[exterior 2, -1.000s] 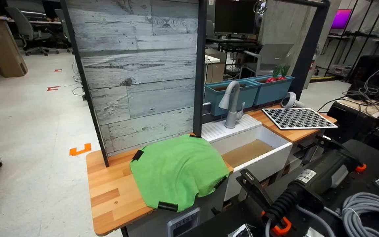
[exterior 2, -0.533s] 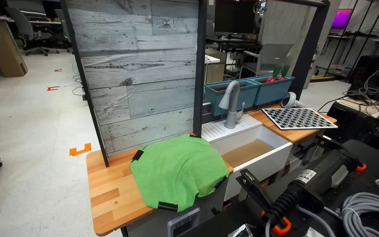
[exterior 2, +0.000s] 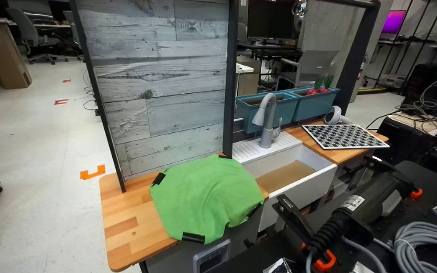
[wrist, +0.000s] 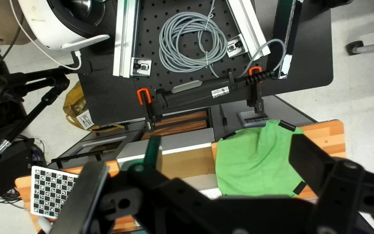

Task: Fold the green towel

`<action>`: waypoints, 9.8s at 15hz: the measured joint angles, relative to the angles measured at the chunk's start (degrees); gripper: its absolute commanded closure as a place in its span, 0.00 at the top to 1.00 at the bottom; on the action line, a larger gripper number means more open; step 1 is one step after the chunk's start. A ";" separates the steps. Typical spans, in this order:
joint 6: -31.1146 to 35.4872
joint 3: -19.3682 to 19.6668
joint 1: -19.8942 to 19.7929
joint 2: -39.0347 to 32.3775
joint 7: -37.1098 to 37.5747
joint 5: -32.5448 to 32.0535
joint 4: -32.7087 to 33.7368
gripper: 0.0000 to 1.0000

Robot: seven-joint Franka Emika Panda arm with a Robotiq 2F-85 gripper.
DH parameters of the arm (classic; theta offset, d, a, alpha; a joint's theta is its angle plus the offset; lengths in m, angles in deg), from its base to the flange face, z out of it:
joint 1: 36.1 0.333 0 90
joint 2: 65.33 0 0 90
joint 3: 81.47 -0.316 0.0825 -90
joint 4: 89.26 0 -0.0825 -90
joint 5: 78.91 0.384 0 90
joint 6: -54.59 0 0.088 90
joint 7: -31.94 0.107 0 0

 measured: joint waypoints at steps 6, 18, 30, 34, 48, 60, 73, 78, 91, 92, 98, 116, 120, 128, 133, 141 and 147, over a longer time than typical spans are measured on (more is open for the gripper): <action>1.11 -0.08 0.00 -0.93 0.00 0.40 -0.04 1.00; 38.92 -6.11 0.39 -31.43 8.35 4.76 4.72 1.00; 44.48 -7.82 1.52 -50.67 16.86 0.08 14.27 1.00; 46.91 -6.35 4.01 -55.07 26.07 -4.48 15.89 1.00; 54.04 4.67 19.26 -94.45 40.64 -8.40 43.88 1.00; 54.01 7.26 22.58 -104.30 40.67 -8.39 54.78 1.00; 54.01 7.32 22.58 -104.30 40.67 -8.39 54.78 1.00; 54.01 7.32 22.58 -104.30 40.66 -8.39 54.78 1.00; 54.01 7.32 22.58 -104.30 40.66 -8.39 54.78 1.00; 54.01 7.32 22.58 -104.30 40.66 -8.39 54.78 1.00; 54.01 7.32 22.58 -104.30 40.66 -8.39 54.78 1.00; 54.01 7.32 22.58 -104.30 40.66 -8.39 54.78 1.00; 54.01 7.68 22.67 -104.59 41.41 -8.39 54.92 1.00; 59.34 7.87 22.67 -110.15 42.64 -6.81 57.93 1.00; 61.53 7.89 22.77 -114.26 42.64 -5.89 62.06 1.00; 61.20 7.89 23.80 -120.37 42.46 -4.95 69.38 1.00; 59.13 7.84 23.87 -123.61 42.00 -3.19 73.63 0.71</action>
